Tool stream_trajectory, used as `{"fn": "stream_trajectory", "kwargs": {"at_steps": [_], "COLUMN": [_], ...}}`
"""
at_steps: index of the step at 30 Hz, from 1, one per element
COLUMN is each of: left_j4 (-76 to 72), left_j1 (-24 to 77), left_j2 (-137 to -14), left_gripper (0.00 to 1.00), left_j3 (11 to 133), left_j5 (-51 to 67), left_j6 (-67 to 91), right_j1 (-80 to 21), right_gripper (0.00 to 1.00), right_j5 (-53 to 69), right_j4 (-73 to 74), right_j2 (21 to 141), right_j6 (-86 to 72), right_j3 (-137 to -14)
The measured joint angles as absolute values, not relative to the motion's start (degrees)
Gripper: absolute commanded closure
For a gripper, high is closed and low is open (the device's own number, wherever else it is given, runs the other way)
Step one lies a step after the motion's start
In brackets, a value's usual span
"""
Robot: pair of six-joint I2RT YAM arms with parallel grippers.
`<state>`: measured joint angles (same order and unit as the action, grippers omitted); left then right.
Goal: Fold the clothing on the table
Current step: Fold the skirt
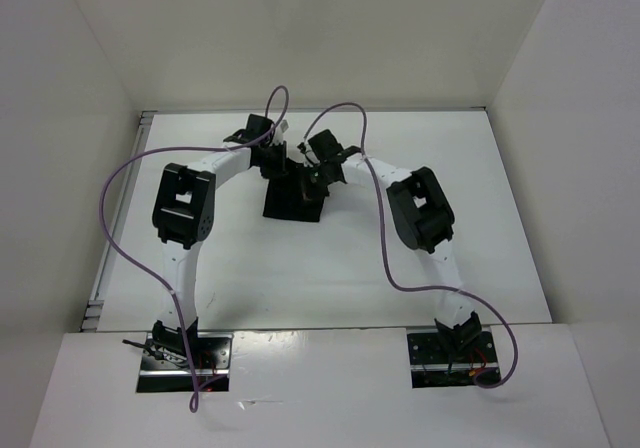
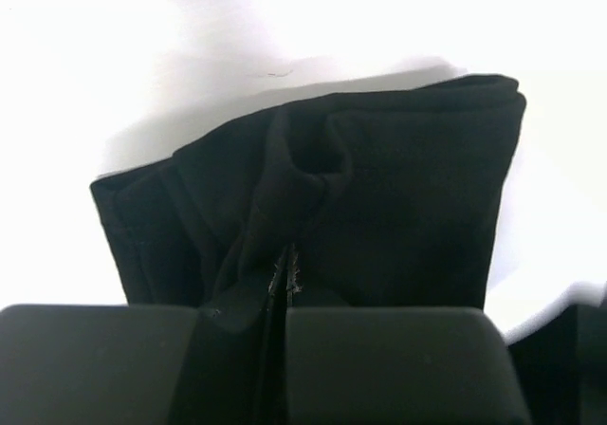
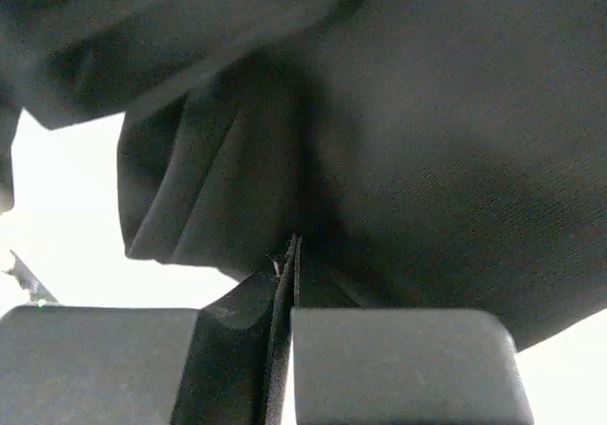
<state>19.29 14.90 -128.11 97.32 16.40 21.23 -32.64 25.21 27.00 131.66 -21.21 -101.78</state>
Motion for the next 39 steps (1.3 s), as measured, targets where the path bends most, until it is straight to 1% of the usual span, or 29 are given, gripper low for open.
{"fn": "stream_trajectory", "kwargs": {"at_steps": [5, 8, 14, 16, 17, 18, 19, 22, 23, 25, 26, 28, 29, 30, 33, 39], "left_j4": [19.31, 19.42, 20.95, 22.22, 22.98, 23.73, 24.45, 25.82, 26.06, 26.79, 27.00, 27.38, 27.92, 28.29, 30.04, 31.14], "left_j1": [14.48, 14.41, 14.39, 14.28, 14.24, 14.15, 14.11, 14.06, 14.06, 14.04, 14.04, 14.04, 14.04, 14.04, 14.06, 14.00], "left_j2": [-128.11, -128.11, -126.98, -125.27, -124.22, -123.33, -122.28, -119.42, -118.28, -115.96, -114.98, -112.86, -111.96, -111.11, -109.58, -106.39], "left_gripper": [0.99, 0.99, 0.98, 0.96, 0.96, 0.96, 0.96, 0.95, 0.95, 0.95, 0.95, 0.95, 0.95, 0.95, 0.95, 0.95], "left_j3": [97.41, 97.47, 97.25, 96.33, 95.94, 95.74, 95.55, 94.87, 94.02, 91.68, 90.37, 87.15, 85.73, 84.27, 81.58, 77.45], "left_j5": [16.12, 15.97, 14.79, 14.28, 14.17, 14.20, 14.28, 14.98, 15.31, 15.79, 15.92, 15.62, 14.74, 13.82, 10.48, 7.27], "left_j6": [21.21, 21.21, 20.91, 20.80, 20.62, 20.45, 19.99, 19.44, 19.38, 19.35, 19.35, 19.40, 19.46, 19.59, 19.70, 19.81], "right_j1": [-37.06, -39.09, -38.50, -37.45, -36.80, -36.16, -35.44, -33.67, -33.19, -32.56, -32.49, -32.53, -32.60, -32.67, -32.75, -32.77], "right_gripper": [1.00, 1.00, 1.00, 0.97, 0.97, 0.94, 0.86, 0.84, 0.81, 0.78, 0.78, 0.84, 0.90, 0.91, 0.94, 0.94], "right_j5": [27.86, 28.97, 26.52, 24.86, 23.92, 22.92, 22.13, 20.10, 19.68, 18.81, 18.70, 18.65, 18.63, 18.65, 18.74, 19.00], "right_j4": [27.51, 28.01, 28.08, 28.16, 28.23, 28.58, 29.10, 30.37, 30.37, 30.06, 30.17, 30.09, 30.02, 29.98, 30.11, 30.11], "right_j2": [124.77, 120.90, 116.77, 116.42, 116.42, 116.46, 116.64, 118.04, 118.72, 119.90, 120.40, 122.13, 123.07, 124.07, 127.68, 132.90], "right_j6": [-21.37, -21.10, -20.93, -20.99, -21.02, -21.02, -21.15, -21.41, -21.45, -21.65, -21.82, -21.85, -22.06, -22.17, -22.87, -23.55], "right_j3": [-96.01, -95.13, -95.13, -95.24, -95.39, -95.74, -96.42, -100.95, -102.54, -104.77, -105.49, -107.09, -107.85, -108.53, -110.83, -113.08]}}
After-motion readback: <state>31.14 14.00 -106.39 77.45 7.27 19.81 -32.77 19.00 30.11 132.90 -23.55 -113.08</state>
